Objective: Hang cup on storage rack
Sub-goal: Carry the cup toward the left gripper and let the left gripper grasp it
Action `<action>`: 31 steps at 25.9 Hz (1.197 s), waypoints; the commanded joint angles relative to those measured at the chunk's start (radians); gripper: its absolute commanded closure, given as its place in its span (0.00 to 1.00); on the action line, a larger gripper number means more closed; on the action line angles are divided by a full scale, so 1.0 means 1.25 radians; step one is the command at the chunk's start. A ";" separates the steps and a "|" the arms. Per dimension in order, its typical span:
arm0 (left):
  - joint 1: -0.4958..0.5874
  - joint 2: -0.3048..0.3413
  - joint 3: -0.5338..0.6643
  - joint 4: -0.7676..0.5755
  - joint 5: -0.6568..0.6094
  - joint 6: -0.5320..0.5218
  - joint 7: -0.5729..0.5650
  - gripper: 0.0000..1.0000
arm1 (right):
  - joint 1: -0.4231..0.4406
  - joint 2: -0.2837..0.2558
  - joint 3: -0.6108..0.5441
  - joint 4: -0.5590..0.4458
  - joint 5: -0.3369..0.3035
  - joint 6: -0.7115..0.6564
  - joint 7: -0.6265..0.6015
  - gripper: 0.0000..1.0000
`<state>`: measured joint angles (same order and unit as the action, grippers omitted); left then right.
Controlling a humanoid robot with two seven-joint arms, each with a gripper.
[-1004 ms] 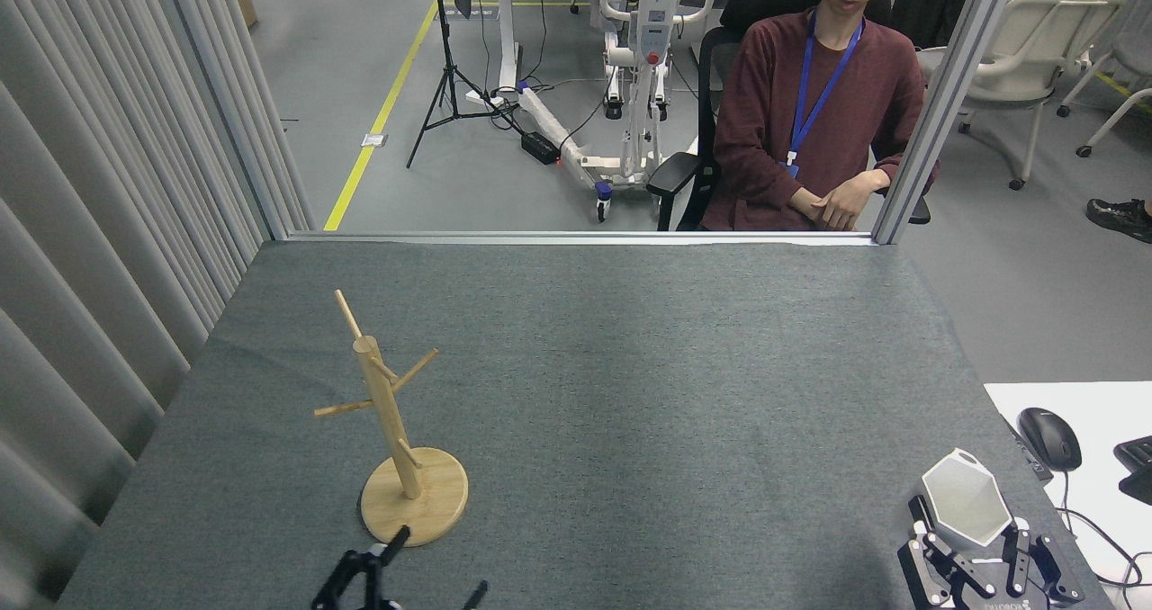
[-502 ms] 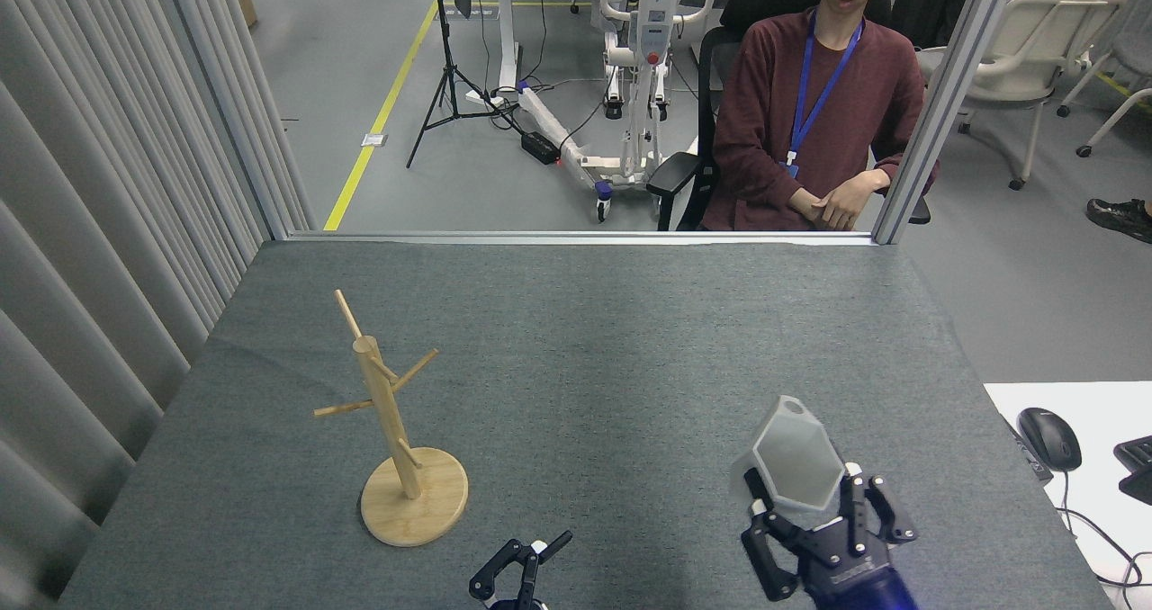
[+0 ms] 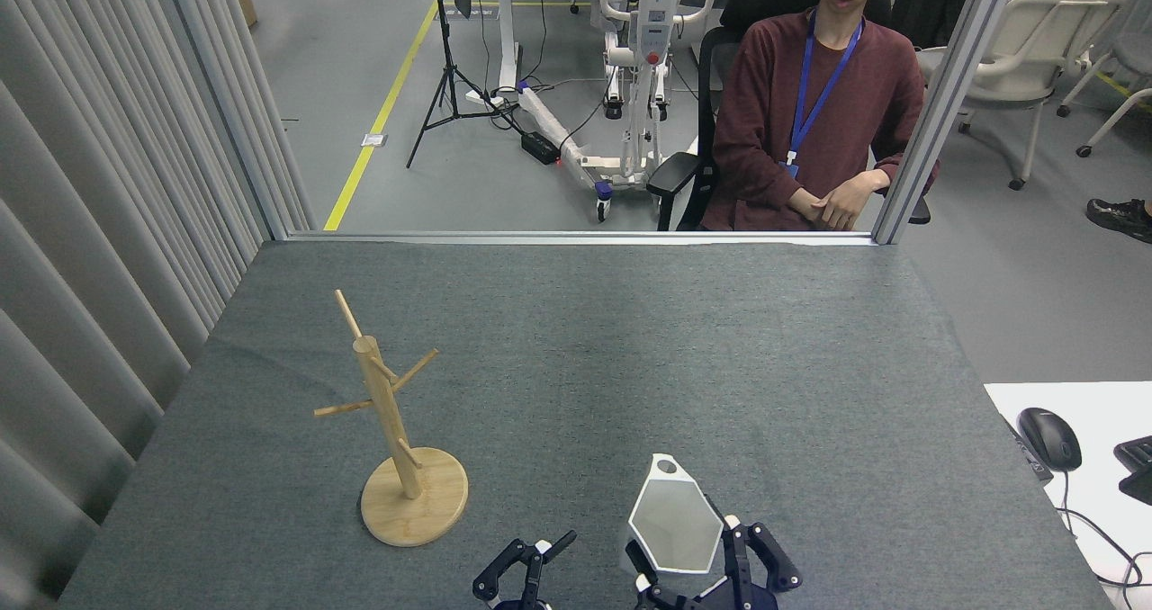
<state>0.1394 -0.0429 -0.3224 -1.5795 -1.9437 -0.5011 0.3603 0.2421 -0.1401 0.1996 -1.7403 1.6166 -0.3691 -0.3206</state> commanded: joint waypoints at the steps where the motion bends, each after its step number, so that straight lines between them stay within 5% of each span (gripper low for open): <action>1: 0.001 0.001 0.001 -0.004 0.000 0.000 0.001 0.00 | 0.006 0.018 0.039 0.002 0.036 0.001 0.000 0.49; 23: 0.000 0.011 0.003 -0.021 0.001 -0.003 0.003 0.01 | 0.031 0.073 0.118 0.007 0.102 0.002 0.000 0.49; 27: 0.001 0.012 0.003 -0.032 0.001 -0.003 0.000 0.35 | 0.031 0.074 0.118 0.007 0.102 0.002 0.000 0.45; 30: 0.001 0.013 0.003 -0.038 0.001 -0.003 -0.010 0.58 | 0.031 0.075 0.116 0.008 0.101 0.007 -0.001 0.02; 31: 0.000 0.013 0.003 -0.038 0.001 -0.003 -0.010 0.60 | 0.031 0.075 0.116 0.008 0.101 0.007 -0.002 0.02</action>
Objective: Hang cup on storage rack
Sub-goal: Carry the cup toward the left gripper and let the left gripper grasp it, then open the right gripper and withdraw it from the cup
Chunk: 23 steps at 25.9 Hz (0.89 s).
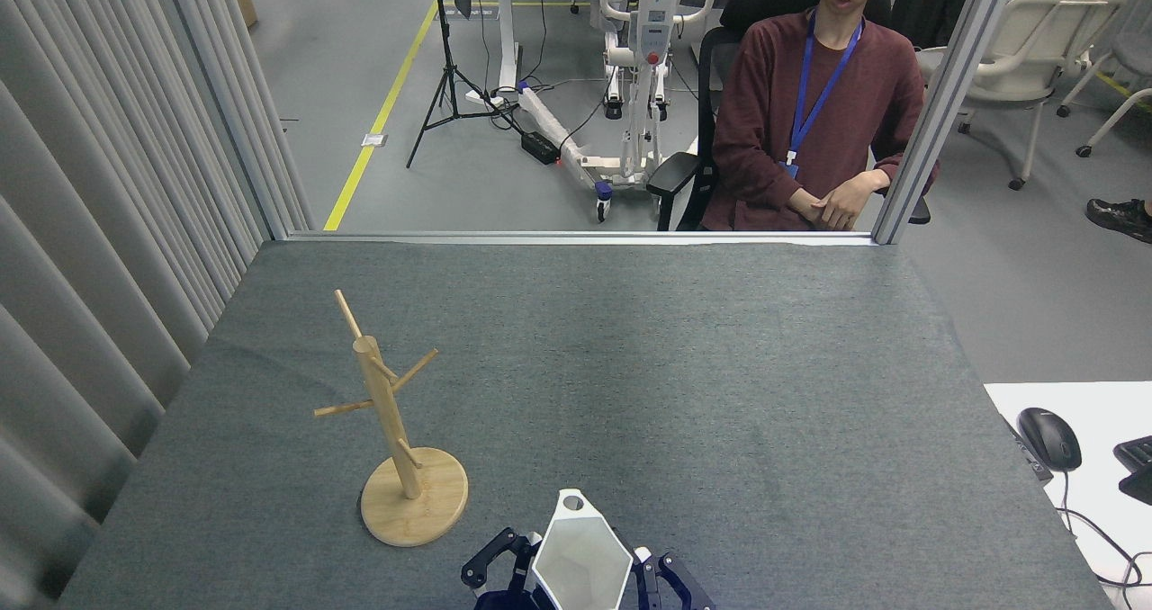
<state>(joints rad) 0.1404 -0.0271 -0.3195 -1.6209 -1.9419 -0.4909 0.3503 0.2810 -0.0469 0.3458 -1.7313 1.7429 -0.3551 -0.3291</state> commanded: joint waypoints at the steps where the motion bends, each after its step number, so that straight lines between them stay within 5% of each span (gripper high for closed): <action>1: -0.001 0.001 0.000 -0.005 0.000 -0.012 -0.003 0.61 | 0.000 0.001 -0.001 0.001 0.000 -0.006 0.003 0.02; 13: -0.002 0.006 0.002 -0.003 -0.001 -0.010 -0.004 0.61 | -0.010 0.014 -0.010 -0.034 -0.044 -0.013 -0.116 0.02; 16: -0.004 0.006 0.002 -0.003 -0.001 -0.010 -0.004 0.61 | -0.019 0.026 -0.015 -0.051 -0.140 -0.030 -0.161 0.02; 19: -0.001 0.006 0.004 -0.004 -0.001 -0.007 -0.004 0.61 | -0.075 0.076 -0.158 -0.040 -0.328 0.047 -0.111 0.02; 23: 0.006 0.006 0.006 -0.005 -0.001 0.015 -0.003 0.61 | -0.161 0.057 -0.244 0.095 -0.355 0.316 0.156 0.02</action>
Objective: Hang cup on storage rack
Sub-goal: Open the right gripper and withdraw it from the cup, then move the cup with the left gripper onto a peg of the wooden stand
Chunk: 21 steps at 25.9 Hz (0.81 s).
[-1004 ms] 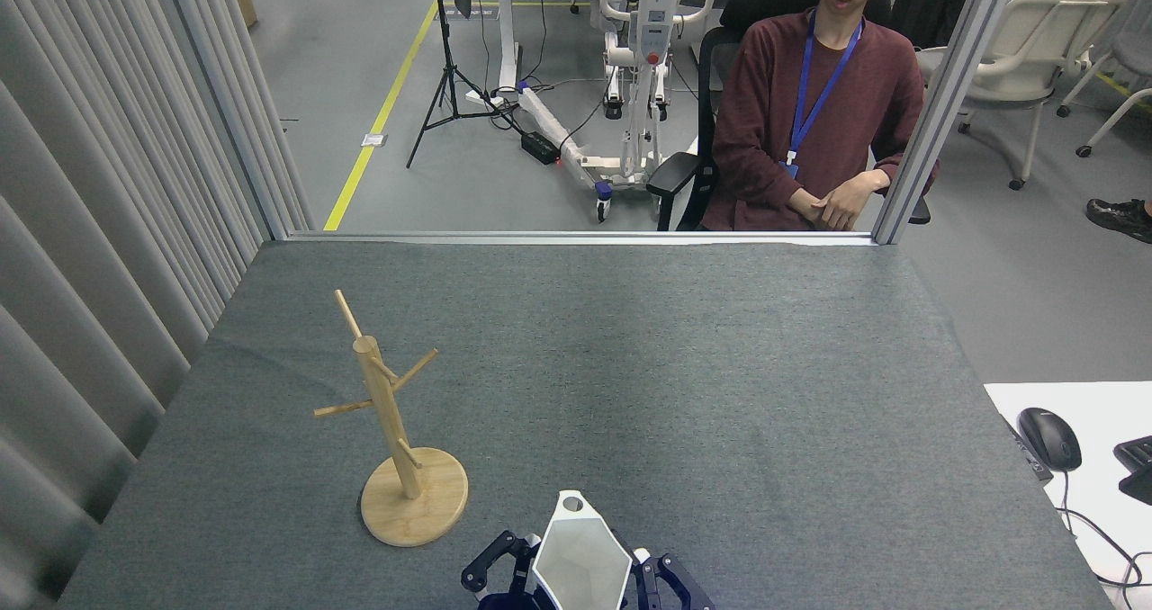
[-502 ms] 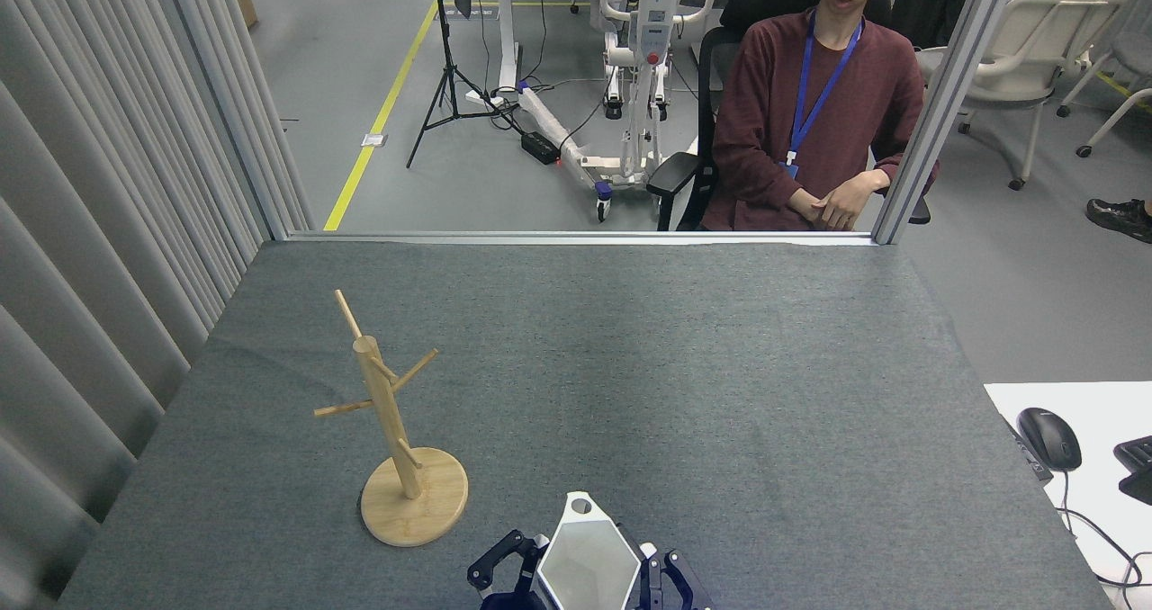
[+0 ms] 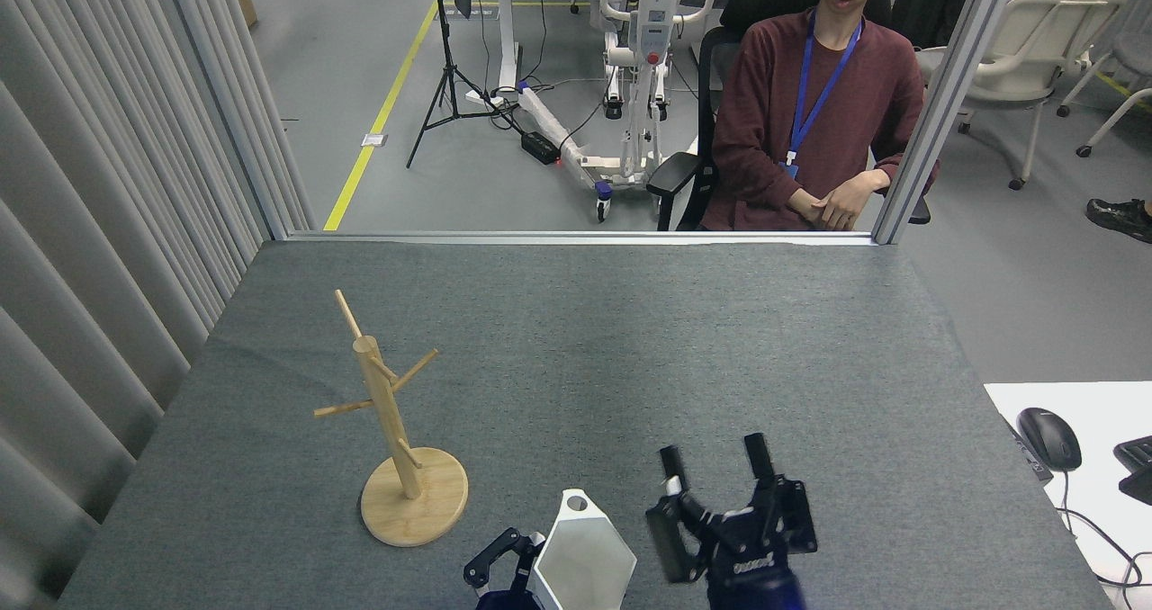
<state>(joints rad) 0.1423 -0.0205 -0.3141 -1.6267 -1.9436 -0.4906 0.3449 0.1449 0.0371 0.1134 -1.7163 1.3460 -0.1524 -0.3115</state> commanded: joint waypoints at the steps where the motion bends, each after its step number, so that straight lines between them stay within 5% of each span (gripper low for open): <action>1: 0.008 0.000 0.003 -0.002 0.001 0.021 0.004 0.61 | -0.051 -0.047 -0.064 0.111 -0.035 0.171 0.146 0.02; 3: 0.020 0.000 0.005 -0.019 0.001 0.034 0.004 0.61 | -0.030 -0.167 -0.085 0.140 -0.035 0.144 0.146 0.02; 5: 0.028 0.000 0.023 -0.025 0.001 0.046 0.006 0.61 | 0.050 -0.238 -0.088 0.156 -0.034 0.093 0.145 0.02; 8: 0.041 -0.002 0.072 -0.053 0.002 0.077 0.006 0.60 | 0.106 -0.246 -0.097 0.150 -0.035 0.013 0.123 0.02; 21: 0.082 0.004 0.444 -0.083 0.002 0.179 0.025 0.60 | 0.105 -0.243 -0.132 0.127 -0.034 -0.019 0.075 0.02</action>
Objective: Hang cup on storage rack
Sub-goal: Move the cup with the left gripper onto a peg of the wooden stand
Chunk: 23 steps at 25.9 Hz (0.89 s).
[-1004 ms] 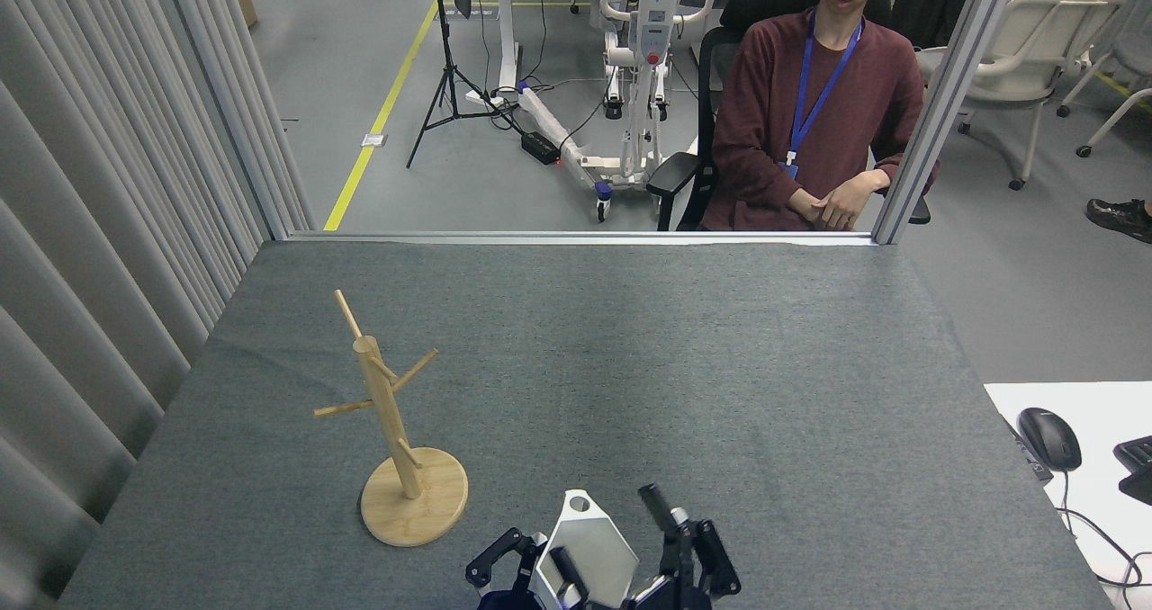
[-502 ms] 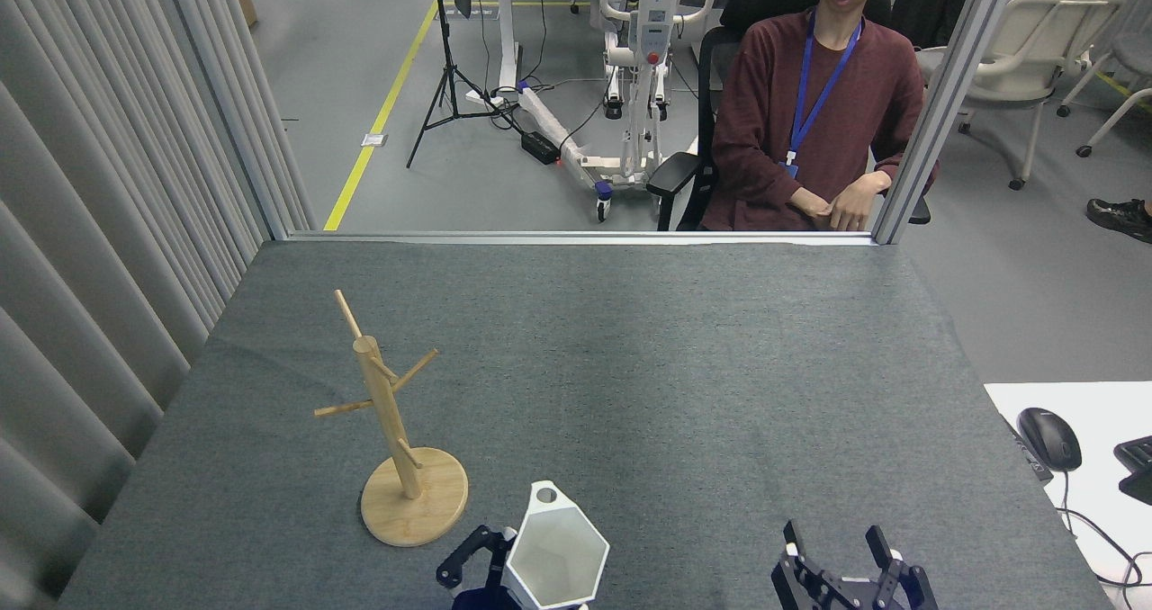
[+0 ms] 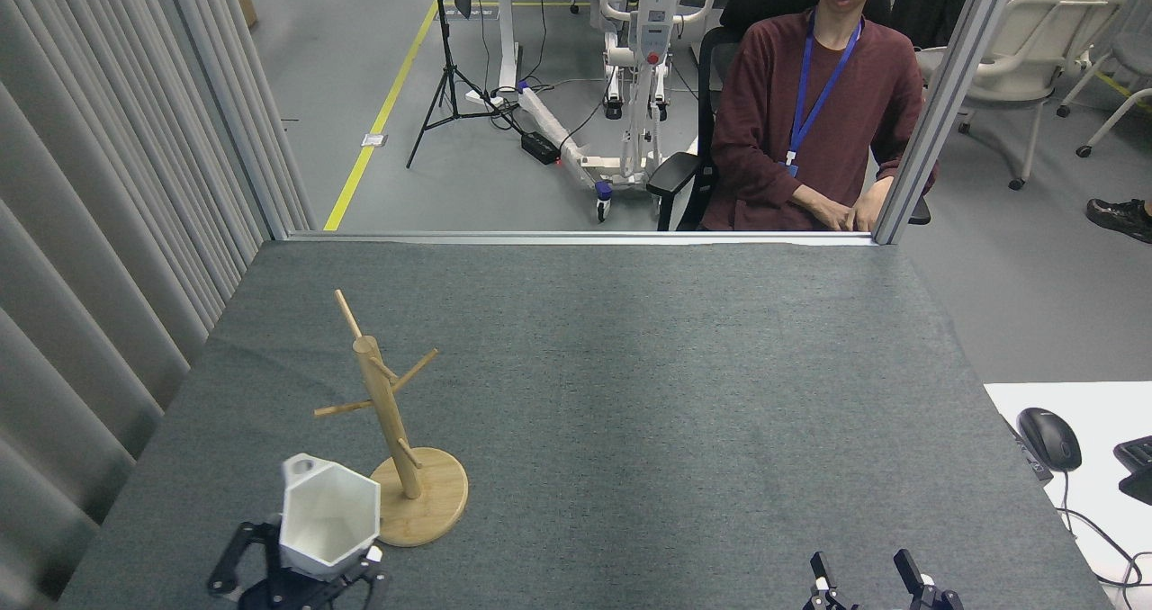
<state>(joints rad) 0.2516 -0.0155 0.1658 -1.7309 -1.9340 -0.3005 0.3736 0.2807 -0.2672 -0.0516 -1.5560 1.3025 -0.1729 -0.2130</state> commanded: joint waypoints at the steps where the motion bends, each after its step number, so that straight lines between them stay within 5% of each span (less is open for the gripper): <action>1: -0.010 0.001 0.062 0.002 -0.010 0.035 0.002 0.60 | -0.005 0.000 0.000 -0.001 0.001 -0.003 -0.004 0.02; 14: -0.130 0.064 0.054 0.051 -0.051 -0.097 0.020 0.58 | -0.005 0.001 0.000 -0.022 0.002 -0.004 -0.004 0.02; 23: -0.178 0.095 0.011 0.133 -0.083 -0.097 0.028 0.59 | -0.005 0.004 0.000 -0.024 0.002 -0.004 -0.004 0.02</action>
<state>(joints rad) 0.0567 0.0964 0.1854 -1.5980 -2.0165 -0.4242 0.4069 0.2732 -0.2640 -0.0521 -1.5846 1.3054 -0.1782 -0.2180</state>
